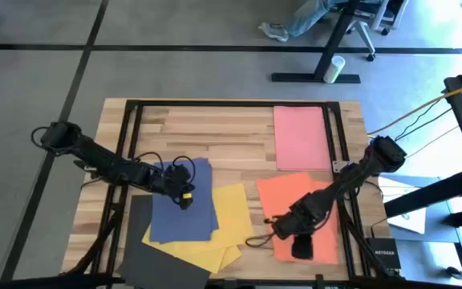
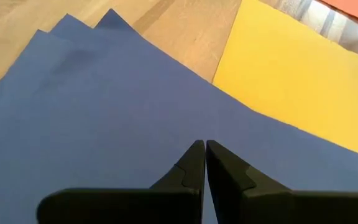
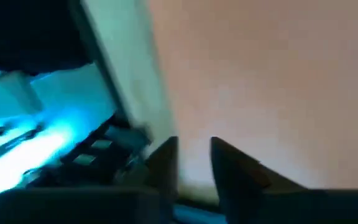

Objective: Organize paper
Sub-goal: Stack the orange paper on top of the orange paper

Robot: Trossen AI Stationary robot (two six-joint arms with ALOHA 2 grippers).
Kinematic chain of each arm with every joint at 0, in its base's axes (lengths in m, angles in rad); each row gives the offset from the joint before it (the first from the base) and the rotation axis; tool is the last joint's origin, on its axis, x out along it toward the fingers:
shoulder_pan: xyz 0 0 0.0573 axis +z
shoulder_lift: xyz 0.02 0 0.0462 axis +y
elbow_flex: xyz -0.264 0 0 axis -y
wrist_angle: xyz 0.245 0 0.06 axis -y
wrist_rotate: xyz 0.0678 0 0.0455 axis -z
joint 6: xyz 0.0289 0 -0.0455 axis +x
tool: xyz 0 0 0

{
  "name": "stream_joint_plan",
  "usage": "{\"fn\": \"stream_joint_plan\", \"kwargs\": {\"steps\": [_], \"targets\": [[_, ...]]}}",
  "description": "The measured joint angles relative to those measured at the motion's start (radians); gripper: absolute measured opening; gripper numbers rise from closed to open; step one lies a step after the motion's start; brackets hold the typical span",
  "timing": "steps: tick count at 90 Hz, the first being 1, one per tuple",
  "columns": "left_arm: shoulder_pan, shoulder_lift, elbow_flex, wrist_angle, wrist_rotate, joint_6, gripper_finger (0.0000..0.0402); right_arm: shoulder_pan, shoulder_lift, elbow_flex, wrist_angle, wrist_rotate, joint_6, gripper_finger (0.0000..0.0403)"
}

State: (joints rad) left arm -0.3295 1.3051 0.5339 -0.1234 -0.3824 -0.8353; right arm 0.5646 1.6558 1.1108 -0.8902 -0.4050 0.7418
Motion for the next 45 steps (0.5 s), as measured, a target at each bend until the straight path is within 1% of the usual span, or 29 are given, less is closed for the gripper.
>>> {"fn": "stream_joint_plan", "kwargs": {"steps": [5,13,20,37,45], "targets": [[0.000,0.000,0.000,0.000,0.000,-0.001,0.0000,-0.041,0.000,0.000,0.004,0.064,-0.077,0.0010],[0.000,0.000,0.000,0.000,0.000,-0.001,0.0000,-0.120,0.000,0.000,0.009,0.137,-0.180,0.0012],[0.002,0.000,0.000,0.000,0.001,-0.002,0.0000,-0.196,0.000,0.000,0.038,0.200,-0.275,0.0004],[0.002,0.000,0.000,-0.001,0.001,-0.001,0.0000,-0.362,0.036,0.001,0.166,0.216,-0.465,0.0001],[0.002,0.000,-0.002,-0.005,0.001,0.003,0.0000,-0.421,0.079,0.001,0.190,0.258,-0.529,0.0001]]}}
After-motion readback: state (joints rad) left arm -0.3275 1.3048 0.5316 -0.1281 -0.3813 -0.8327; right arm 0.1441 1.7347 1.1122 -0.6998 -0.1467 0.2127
